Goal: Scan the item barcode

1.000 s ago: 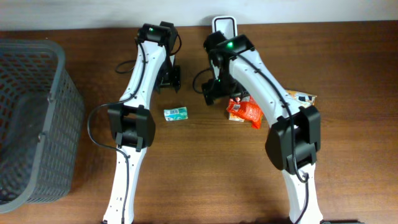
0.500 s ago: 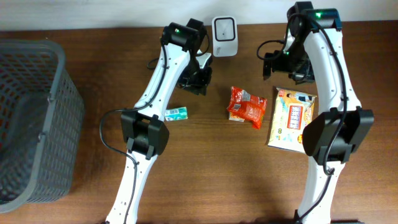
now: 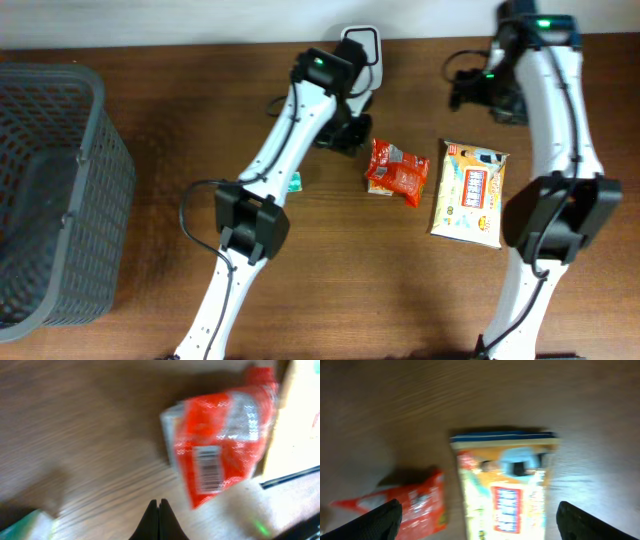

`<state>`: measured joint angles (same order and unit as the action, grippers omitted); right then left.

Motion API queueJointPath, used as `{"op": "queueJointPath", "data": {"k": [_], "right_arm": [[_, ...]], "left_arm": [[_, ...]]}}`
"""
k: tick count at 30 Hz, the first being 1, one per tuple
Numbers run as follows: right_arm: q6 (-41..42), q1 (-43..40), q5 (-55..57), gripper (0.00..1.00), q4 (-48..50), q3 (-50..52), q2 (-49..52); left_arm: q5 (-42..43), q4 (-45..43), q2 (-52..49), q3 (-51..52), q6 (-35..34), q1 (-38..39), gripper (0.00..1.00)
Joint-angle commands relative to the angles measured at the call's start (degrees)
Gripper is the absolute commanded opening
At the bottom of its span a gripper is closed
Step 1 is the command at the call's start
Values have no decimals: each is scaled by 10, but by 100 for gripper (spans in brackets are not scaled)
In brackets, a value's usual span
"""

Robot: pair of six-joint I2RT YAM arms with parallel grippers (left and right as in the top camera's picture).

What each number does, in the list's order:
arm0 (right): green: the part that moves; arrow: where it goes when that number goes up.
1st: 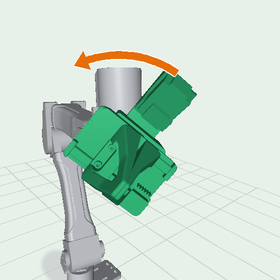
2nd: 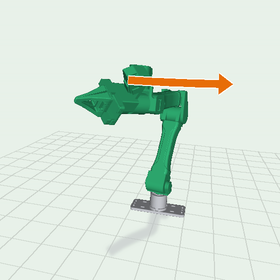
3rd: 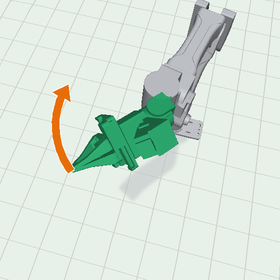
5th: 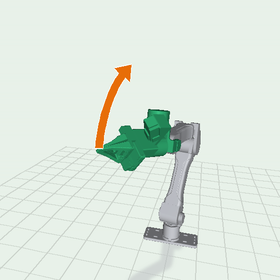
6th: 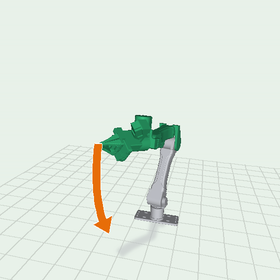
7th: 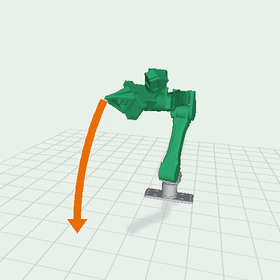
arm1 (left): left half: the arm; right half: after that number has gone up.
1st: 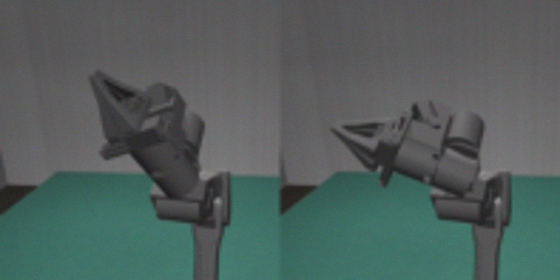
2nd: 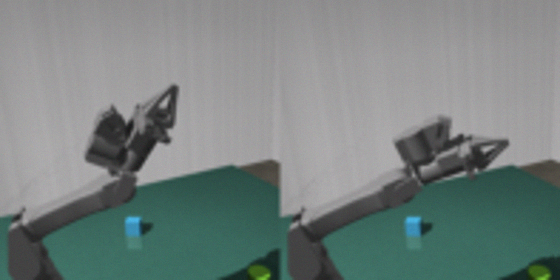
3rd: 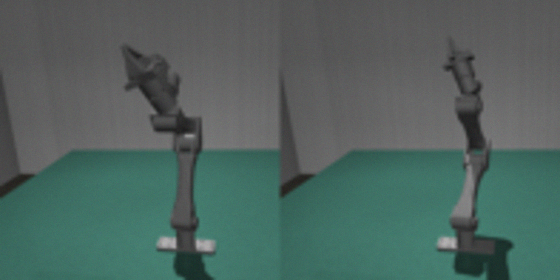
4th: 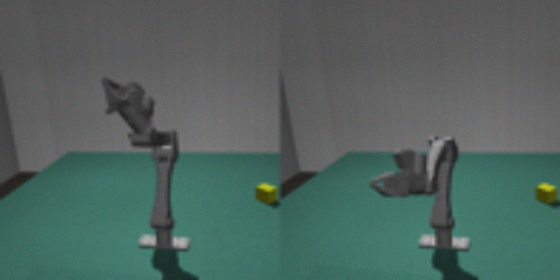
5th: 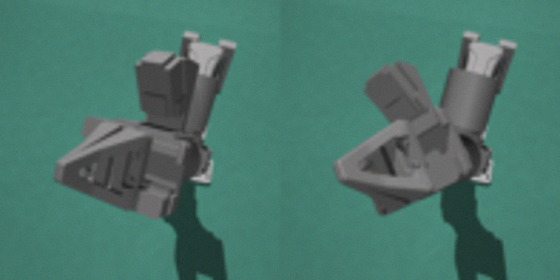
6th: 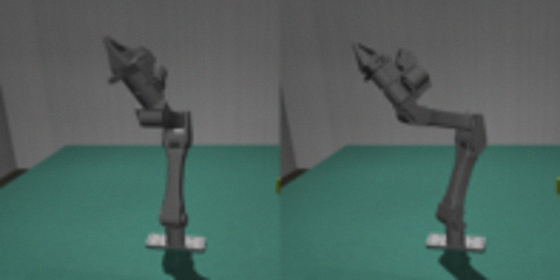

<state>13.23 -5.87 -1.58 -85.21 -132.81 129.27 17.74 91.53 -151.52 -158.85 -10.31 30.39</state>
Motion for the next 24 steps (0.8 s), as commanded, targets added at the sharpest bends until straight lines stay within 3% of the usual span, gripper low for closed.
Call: {"op": "queueJointPath", "data": {"k": [1, 8, 10, 12, 14, 17, 20, 22, 24], "right_arm": [[12, -76, -25, 99, -1, -2, -12], [12, -103, -31, 98, -9, -2, -12], [12, -102, -31, 98, -9, -2, -12], [12, -102, -31, 98, -9, -2, -12], [12, -102, -32, 98, -9, -2, -12], [12, -99, -63, 98, -11, -2, -12], [12, -90, -176, 98, -9, -2, -12], [6, -78, -195, 99, -9, 5, -11], [5, -33, -194, 99, -2, 34, -6]], "left_arm": [[25, -36, -5, -6, 0, 49, 0], [66, -148, -89, -6, 1, 95, 0], [-93, -131, -100, -6, 0, 90, 0], [-258, -86, -100, -6, -49, 72, 0], [-321, -48, -100, -6, -64, 38, 0], [-308, -11, -92, -34, -70, -5, 0], [-170, 2, -77, -130, -9, -8, 0], [-171, 35, -56, -212, -10, -23, 0], [-209, 52, -30, -211, -65, -61, 1]]}}
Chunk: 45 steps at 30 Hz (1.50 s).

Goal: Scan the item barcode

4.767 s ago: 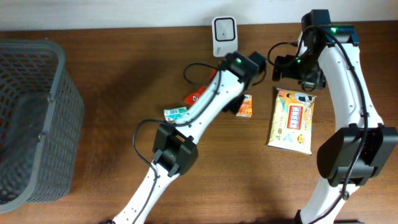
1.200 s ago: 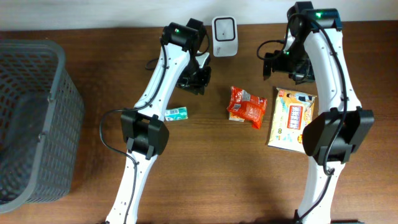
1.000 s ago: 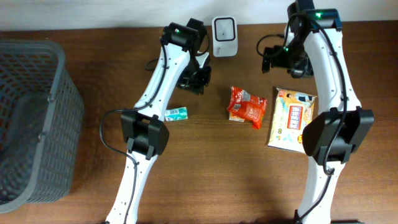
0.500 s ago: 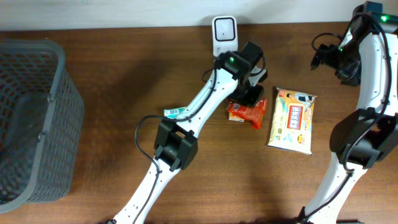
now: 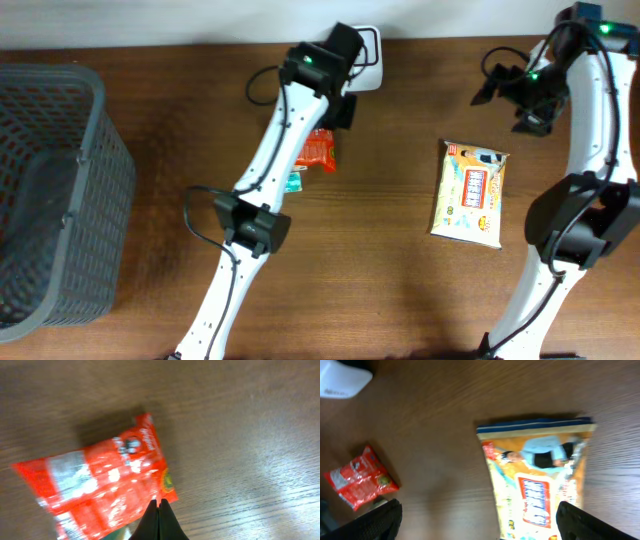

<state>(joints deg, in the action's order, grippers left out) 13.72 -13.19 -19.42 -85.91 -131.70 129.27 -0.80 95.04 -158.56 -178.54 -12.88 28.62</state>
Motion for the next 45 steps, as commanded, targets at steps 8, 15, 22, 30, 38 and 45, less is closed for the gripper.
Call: {"op": "queueJointPath", "data": {"k": [8, 15, 22, 30, 38, 45], "right_arm": [[94, 297, -95, 98, 380, 275, -2], [123, 356, -56, 71, 472, 294, 45], [123, 355, -23, 4, 487, 295, 65], [92, 280, 202, 4, 231, 212, -58], [91, 278, 208, 46, 254, 212, -46], [111, 278, 163, 4, 234, 203, 49]], "left_arm": [[-5, 17, 40, 50, -44, -189, 15], [-5, 17, 39, 50, -42, -201, 20], [-5, 17, 35, 50, -42, -202, 21], [-4, 17, 17, 50, -42, -202, 15], [11, 17, 17, 50, -42, -193, 29], [11, 17, 17, 50, -42, -190, 32]]}}
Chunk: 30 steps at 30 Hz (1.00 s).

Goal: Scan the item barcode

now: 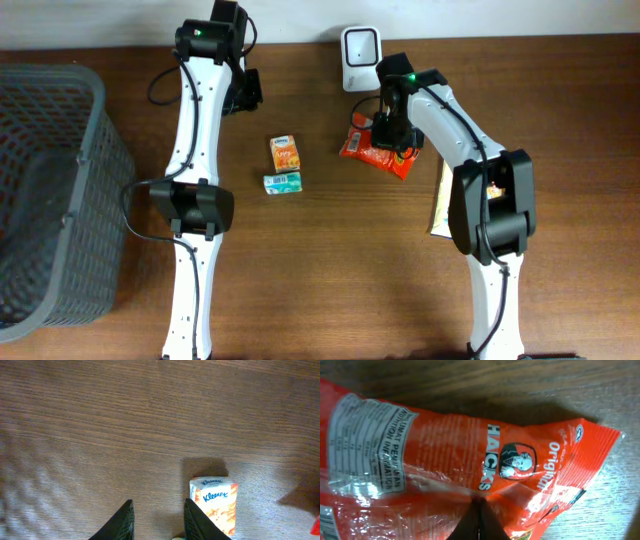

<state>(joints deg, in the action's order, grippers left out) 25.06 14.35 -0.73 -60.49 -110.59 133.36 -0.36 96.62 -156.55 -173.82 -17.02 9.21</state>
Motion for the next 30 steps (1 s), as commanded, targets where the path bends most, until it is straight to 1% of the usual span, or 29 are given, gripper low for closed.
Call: {"op": "queueJointPath", "data": {"k": [1, 2, 3, 5, 6, 8, 10, 11, 13, 14, 16, 17, 18, 20, 22, 24, 25, 28, 30], "right_arm": [[-8, 3, -25, 4, -41, -25, -12], [-8, 3, -34, 4, -50, -46, -30], [-8, 3, -51, 10, -35, -62, -36], [-7, 3, -52, 12, 9, -49, -26], [-8, 4, -66, 12, 30, -35, -13], [-8, 24, -105, 11, 39, -26, 23], [-12, 48, -105, 12, 42, -25, 37], [-31, 73, -104, 11, 44, -25, 40], [-53, 113, -105, 4, 31, -26, 36], [-53, 120, -103, 4, 24, -27, 29], [-53, 106, -52, 4, -15, -59, -7], [-50, 78, -20, 5, -35, -92, -23], [-50, 53, -14, 6, -34, -106, -23], [-21, -12, -12, 5, -17, -102, -12], [-21, -47, -38, 5, 4, -85, 11], [-23, -47, -68, 5, 9, -80, 37], [-40, -38, -93, 5, 14, -80, 52], [-44, 13, -94, 4, 12, -78, 77], [-75, 42, -89, 4, 9, -84, 75]], "left_arm": [[7, 1, -3, 3, -1, 5, 32], [7, 1, -3, 3, -1, 5, 32], [7, 1, -3, 3, -1, 5, 33], [7, 1, -3, 3, -1, 7, 33], [7, 1, -3, 3, -1, 9, 34], [6, 1, -3, 3, -1, 17, 35], [6, 1, -3, 3, -1, 18, 35], [6, 1, -3, 3, -1, 18, 36], [6, 1, -3, 3, -1, 18, 37], [6, 1, -4, 3, -1, 18, 37], [4, 1, -5, 3, 0, 18, 37], [4, 1, -7, 3, -1, 18, 37], [4, 1, -8, 3, 0, 18, 36], [4, 1, -10, 3, -1, 18, 36], [4, -2, -10, 3, -1, 18, 37], [4, -3, -10, 3, -1, 18, 37], [4, -3, -10, 3, -1, 18, 37], [4, -3, -10, 3, -1, 18, 37], [4, -3, -10, 3, -1, 18, 37]]}}
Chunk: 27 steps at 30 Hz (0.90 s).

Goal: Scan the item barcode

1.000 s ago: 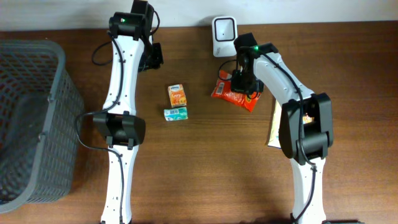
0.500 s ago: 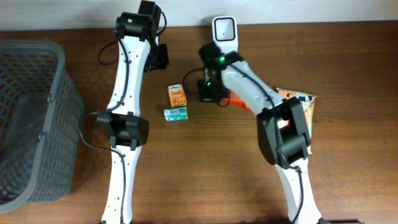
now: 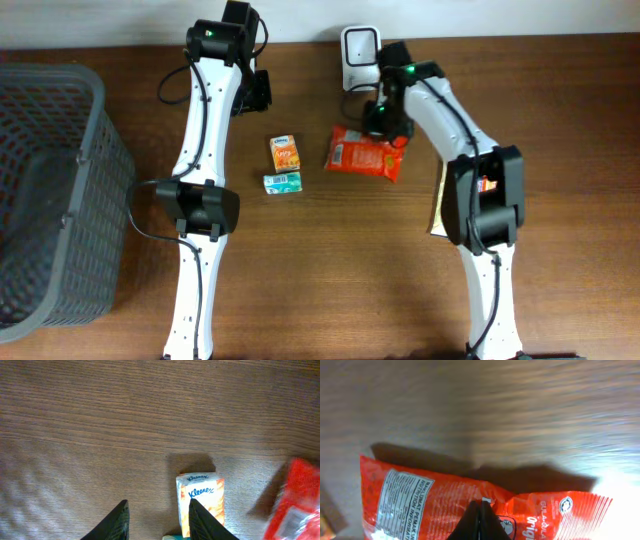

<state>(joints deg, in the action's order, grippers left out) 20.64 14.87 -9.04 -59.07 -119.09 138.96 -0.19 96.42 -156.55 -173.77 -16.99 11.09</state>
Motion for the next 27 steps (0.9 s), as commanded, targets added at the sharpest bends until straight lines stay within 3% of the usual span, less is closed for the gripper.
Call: {"op": "queueJointPath", "data": {"k": [1, 4, 6, 8, 11, 13, 16, 18, 20, 22, 23, 24, 26, 27], "right_arm": [[-31, 39, 11, 4, -21, -13, 17], [-31, 17, 27, 4, -169, -151, 13], [-58, 11, -28, 5, -259, -184, 13], [-58, 27, -41, 5, -257, -130, 13], [-52, 48, -43, 5, -174, -18, 13], [9, 42, 40, 4, -150, 37, 13], [6, -1, 67, 4, -240, -30, 5], [-49, -18, 37, 8, -303, -98, 5], [-88, -17, 4, 19, -305, -89, 6], [-80, -14, 4, 19, -264, -46, 7], [-64, -12, 4, 19, -224, -8, 7], [-49, -14, 7, 20, -172, 43, 7], [-47, -21, 7, 20, -178, 41, 2], [-47, -27, 7, 21, -194, 23, -1]], "left_arm": [[2, 0, -10, 3, -1, -1, 37], [2, 1, -10, 3, -1, 0, 37], [3, 1, -10, 3, -1, 0, 37], [3, 2, -10, 3, -1, 0, 38], [3, 3, -10, 3, -1, 0, 38], [3, 3, -10, 3, -1, 0, 38], [3, 3, -10, 3, -1, 0, 38], [3, 3, -10, 3, -1, 0, 39], [5, 3, -10, 3, -1, 0, 40], [6, 3, -10, 3, -1, 0, 41], [43, 3, -10, 3, 32, 0, 39], [123, 3, -9, 3, 103, 0, 45], [178, 3, -3, 3, 116, 0, 51], [213, 3, 6, 3, 134, 0, 62]]}}
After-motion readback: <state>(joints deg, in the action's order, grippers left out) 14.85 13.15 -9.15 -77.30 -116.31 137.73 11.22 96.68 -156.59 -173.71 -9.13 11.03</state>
